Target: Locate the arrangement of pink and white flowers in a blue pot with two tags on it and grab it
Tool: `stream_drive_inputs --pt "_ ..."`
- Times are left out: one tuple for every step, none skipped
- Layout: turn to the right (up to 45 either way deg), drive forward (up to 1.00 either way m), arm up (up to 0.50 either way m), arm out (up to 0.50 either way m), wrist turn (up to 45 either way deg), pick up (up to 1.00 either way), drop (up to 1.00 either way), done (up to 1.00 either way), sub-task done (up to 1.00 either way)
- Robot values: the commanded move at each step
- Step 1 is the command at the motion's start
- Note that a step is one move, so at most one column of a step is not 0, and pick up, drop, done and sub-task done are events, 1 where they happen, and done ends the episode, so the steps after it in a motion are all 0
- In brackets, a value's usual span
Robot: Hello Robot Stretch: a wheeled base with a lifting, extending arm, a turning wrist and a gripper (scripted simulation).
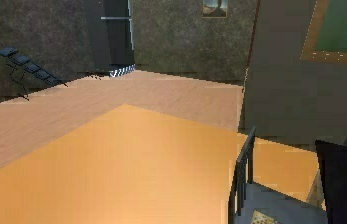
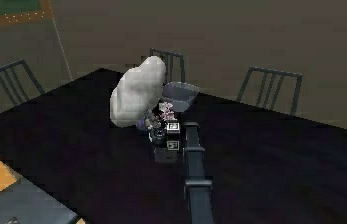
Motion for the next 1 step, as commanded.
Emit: stream_drive_inputs --pt "0.0 0.0 0.0 0.0 0.0 0.0 0.0 1.0 0.0"
